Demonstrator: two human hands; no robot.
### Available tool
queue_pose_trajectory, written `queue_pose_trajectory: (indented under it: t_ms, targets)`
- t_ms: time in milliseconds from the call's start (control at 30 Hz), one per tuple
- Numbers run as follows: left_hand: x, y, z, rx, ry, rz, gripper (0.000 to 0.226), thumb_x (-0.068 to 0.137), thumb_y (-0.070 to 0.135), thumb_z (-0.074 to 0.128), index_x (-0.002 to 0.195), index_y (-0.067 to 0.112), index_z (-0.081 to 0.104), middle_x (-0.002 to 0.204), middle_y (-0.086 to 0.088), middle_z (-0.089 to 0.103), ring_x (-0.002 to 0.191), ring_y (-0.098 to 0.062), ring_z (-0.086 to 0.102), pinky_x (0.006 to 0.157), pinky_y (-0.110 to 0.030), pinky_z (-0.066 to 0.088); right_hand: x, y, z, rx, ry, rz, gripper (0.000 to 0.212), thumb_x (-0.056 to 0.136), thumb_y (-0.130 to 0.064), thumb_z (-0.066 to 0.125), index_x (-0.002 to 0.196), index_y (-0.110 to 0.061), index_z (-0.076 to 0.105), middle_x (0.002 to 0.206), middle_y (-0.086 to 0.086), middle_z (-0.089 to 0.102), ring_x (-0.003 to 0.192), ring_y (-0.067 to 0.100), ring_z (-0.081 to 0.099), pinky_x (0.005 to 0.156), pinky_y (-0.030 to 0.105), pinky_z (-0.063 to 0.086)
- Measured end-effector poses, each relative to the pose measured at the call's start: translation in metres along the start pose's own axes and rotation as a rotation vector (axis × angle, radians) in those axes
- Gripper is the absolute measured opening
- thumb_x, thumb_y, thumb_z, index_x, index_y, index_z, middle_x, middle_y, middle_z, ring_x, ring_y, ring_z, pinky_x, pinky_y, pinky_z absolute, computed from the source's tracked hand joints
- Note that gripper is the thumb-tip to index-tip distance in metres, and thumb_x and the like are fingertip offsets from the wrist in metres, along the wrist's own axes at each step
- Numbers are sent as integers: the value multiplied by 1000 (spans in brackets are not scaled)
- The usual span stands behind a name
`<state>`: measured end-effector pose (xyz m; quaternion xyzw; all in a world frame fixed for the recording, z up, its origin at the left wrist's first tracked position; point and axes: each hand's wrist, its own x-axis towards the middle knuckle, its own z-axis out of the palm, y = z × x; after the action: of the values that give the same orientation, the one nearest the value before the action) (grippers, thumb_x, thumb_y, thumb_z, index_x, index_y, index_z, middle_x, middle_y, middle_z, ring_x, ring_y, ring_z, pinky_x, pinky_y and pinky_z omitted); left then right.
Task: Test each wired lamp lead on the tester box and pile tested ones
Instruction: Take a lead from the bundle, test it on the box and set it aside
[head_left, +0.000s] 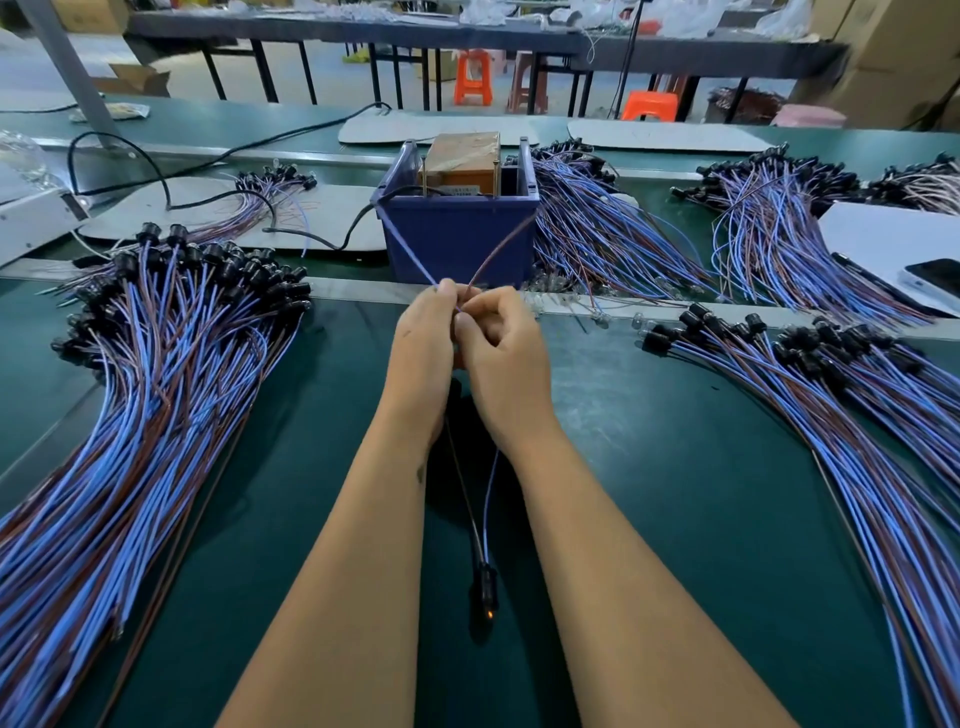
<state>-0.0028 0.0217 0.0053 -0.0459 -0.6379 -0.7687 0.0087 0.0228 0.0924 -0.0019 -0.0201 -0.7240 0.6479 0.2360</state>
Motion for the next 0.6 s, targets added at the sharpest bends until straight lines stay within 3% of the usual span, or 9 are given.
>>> queue_pose_trajectory:
  t_ms: [67,167,267,333,400,467,600]
  targets:
    - [0,0,0,-43,-33,-47,32,104,26,39,81,16,59,69,3,65,65,-9,61,57,-21,49,1,1,0,32,-82,15,16,92,-3,57,83,-16,62,82,7,70,78,21,65,75,39,55]
    - [2,4,-5,-150,86,-142,29,105,25,36,88,12,56,76,-2,65,66,-16,61,58,-28,52,3,-1,-6,205,-179,88,19,96,1,50,99,-1,69,87,9,70,75,14,62,69,27,52]
    - [6,9,-13,-339,125,-203,53,107,31,25,94,4,69,97,-6,74,81,-20,65,90,-42,51,3,1,-12,78,-290,22,37,88,11,55,117,-9,65,78,4,62,66,9,55,65,22,49]
    - [7,10,-18,-381,144,-209,56,108,34,22,107,4,70,101,-2,75,91,-18,64,99,-44,50,1,1,-12,6,-405,-25,52,81,8,68,126,-17,61,68,3,50,61,7,45,63,15,43]
    - [7,11,-20,-408,156,-231,51,108,35,24,131,2,55,104,1,76,94,-15,69,83,-41,58,0,0,-11,65,-485,5,59,79,1,75,131,-22,59,67,9,41,62,12,39,62,17,40]
    - [6,11,-22,-414,159,-262,49,109,35,25,137,3,49,104,1,76,97,-16,70,68,-35,58,1,-1,-14,218,-516,67,56,81,-2,74,130,-25,60,70,12,41,64,17,40,65,21,41]
    - [11,10,-21,-358,247,-283,49,108,36,27,137,1,47,108,-6,74,80,-21,71,51,-26,55,-1,-3,-18,570,-657,159,37,94,-5,56,129,-15,60,88,-5,67,80,12,57,82,26,54]
